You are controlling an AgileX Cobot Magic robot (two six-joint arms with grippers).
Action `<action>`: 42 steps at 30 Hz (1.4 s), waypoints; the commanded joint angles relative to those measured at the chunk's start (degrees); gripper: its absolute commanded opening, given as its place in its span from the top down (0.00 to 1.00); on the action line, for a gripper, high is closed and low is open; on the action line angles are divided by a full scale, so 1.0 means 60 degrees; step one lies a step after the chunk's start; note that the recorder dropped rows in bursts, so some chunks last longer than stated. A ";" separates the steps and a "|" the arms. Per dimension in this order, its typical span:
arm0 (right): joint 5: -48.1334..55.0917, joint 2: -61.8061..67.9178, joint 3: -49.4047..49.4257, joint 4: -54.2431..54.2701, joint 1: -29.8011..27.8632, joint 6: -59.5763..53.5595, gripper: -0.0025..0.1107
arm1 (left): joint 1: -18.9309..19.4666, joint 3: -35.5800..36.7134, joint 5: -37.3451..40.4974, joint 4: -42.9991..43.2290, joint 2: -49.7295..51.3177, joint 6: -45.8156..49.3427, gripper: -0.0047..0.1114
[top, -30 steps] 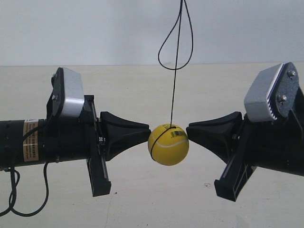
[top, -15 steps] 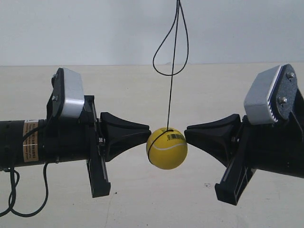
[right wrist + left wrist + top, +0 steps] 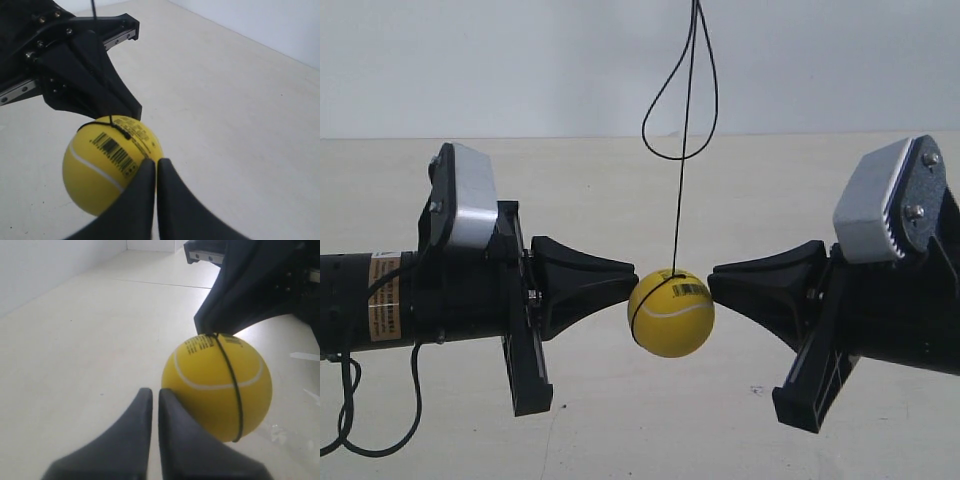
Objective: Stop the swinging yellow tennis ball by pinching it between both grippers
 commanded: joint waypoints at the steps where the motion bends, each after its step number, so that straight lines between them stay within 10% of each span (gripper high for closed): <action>1: 0.0091 -0.0083 -0.0037 -0.0061 0.0013 -0.0069 0.98 | -0.0018 0.0024 -0.0044 -0.0180 -0.0002 -0.0027 0.92; 20: 0.1635 -0.0316 -0.0037 0.1236 0.0013 -0.0756 0.98 | -0.0018 0.0260 0.0949 -0.1713 -0.0427 0.0394 0.92; 42: 0.0130 -0.1068 0.0925 0.0761 0.0013 -0.0353 0.98 | -0.0018 0.0143 -0.1351 -0.0393 0.0841 0.0319 0.92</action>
